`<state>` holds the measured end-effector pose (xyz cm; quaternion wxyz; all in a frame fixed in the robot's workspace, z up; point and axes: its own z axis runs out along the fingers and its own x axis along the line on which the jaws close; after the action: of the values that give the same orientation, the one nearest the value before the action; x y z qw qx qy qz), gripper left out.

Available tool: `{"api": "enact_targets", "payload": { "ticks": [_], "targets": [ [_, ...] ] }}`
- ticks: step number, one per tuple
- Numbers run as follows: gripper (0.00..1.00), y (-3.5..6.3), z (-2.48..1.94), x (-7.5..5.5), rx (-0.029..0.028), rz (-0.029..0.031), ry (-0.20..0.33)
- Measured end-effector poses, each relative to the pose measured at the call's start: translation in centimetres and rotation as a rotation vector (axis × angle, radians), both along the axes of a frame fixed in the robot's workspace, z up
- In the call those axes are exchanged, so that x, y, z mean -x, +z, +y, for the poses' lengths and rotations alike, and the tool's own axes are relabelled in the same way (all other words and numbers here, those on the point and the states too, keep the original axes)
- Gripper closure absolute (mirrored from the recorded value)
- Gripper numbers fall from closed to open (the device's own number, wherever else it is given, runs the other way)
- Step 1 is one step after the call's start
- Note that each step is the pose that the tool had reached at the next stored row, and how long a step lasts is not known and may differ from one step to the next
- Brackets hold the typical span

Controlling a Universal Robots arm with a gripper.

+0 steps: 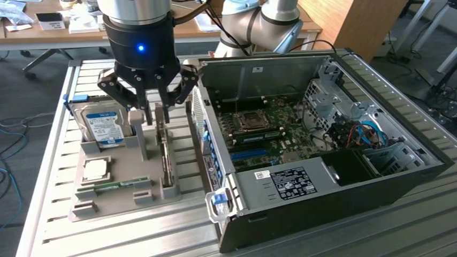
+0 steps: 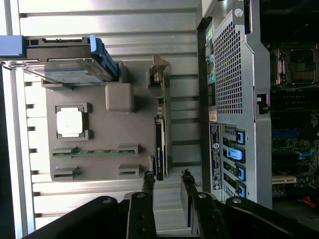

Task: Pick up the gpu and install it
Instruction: 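Pick up the gpu and move the gpu toward the slot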

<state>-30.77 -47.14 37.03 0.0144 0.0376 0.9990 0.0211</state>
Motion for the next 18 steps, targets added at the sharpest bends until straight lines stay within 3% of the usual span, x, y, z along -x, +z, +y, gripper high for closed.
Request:
{"api": "enact_targets", "payload": {
  "ticks": [3,18],
  "targets": [
    [0.58,0.0,0.0,0.0,0.0,0.0,0.0],
    [0.58,-0.24,0.0,0.0,0.0002,0.0002,0.0]
  ]
}}
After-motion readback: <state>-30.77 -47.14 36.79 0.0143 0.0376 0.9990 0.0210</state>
